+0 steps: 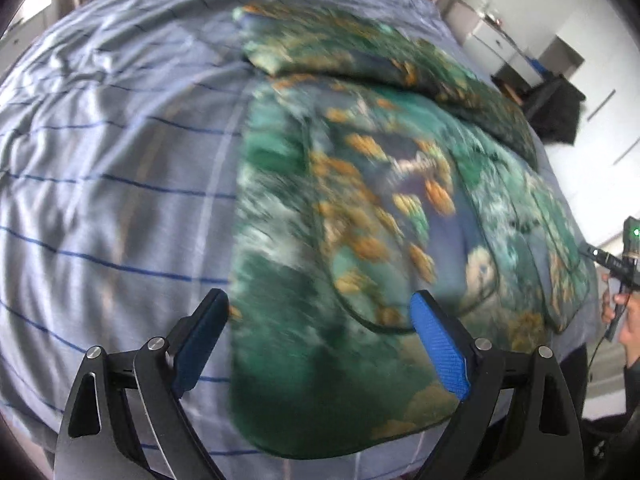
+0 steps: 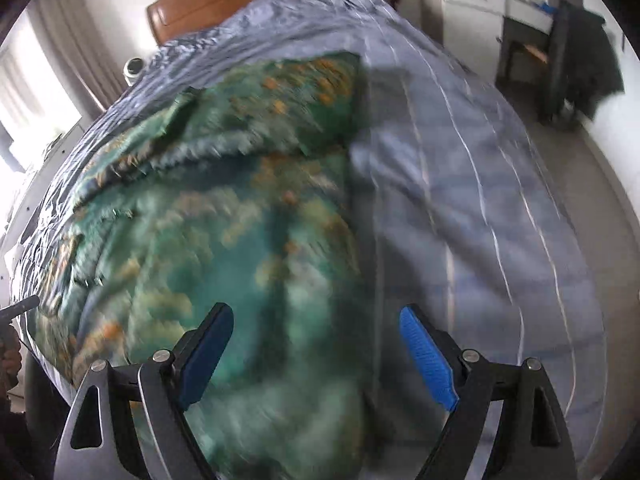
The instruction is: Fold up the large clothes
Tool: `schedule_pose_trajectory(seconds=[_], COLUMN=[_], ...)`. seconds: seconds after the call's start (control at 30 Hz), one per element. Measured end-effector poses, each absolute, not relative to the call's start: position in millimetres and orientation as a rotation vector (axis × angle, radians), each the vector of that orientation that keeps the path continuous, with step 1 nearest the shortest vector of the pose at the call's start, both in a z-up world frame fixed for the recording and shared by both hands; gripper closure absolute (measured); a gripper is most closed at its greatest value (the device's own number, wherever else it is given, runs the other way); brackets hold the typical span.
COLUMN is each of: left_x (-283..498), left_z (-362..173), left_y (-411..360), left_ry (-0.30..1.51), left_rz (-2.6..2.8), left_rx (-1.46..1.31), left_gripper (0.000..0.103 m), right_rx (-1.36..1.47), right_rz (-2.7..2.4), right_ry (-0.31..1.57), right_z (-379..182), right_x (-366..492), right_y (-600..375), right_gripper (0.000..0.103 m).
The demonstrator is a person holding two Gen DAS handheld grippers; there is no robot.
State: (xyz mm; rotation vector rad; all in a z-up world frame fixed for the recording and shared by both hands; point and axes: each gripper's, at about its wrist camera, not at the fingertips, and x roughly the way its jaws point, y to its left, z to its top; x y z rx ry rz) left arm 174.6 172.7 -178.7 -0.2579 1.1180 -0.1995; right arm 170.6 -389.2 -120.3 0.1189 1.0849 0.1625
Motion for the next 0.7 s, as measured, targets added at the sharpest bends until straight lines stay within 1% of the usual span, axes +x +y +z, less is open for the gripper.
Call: schedule_pose_trajectory(seconds=[0.13,0.27,0.3,0.33,0.4,0.43,0.47,0.5,0.53,0.57,0.7], left_x=[169,167,166,165,165,163,160,159,158,157,155], left_z=[-181,-181,-182,-182,-183,-182,-179,-175,-172,-168,-156], left_y=[160,158,160,160,159,160,162,164,165,167,168], left_ry=[1.12,1.126,1.129,1.132,1.14,1.14,1.136,1.127,1.121,1.112,1.086], left_rz=[-0.198,-0.211,-0.211,-0.207,-0.195,-0.195,-0.194,-0.189,-0.187,-0.188,-0.177], left_rx=[-0.222,-0.248,-0.252,-0.25,-0.239,-0.238,-0.24,-0.246,-0.255,-0.269,-0.27], left_gripper=[0.01,0.012,0.013,0.017,0.031,0.046,0.063,0.069,0.079,0.083,0.087], right_rx=[0.2,0.234,0.246,0.257,0.26,0.259,0.262,0.267,0.261,0.235,0.169], right_rz=[0.263,0.334,0.339,0.345,0.341,0.337,0.34,0.35,0.354,0.356,0.353], right_ry=[1.145,1.16,1.166,1.178,1.214,1.224,1.229,1.228,1.221,1.209,1.179], right_z=[-140,-144,-144,-145,-149,-150,-150,-147,-143,-136,-121], right_x=[157,154,155,157,159,160,160,159,158,157,152], right_y=[-391,-384,-385,-384,-384,-384,-385,-383,-380,-375,-362], right_gripper=[0.016,0.016,0.018,0.021,0.038,0.044,0.059,0.067,0.071,0.074,0.078])
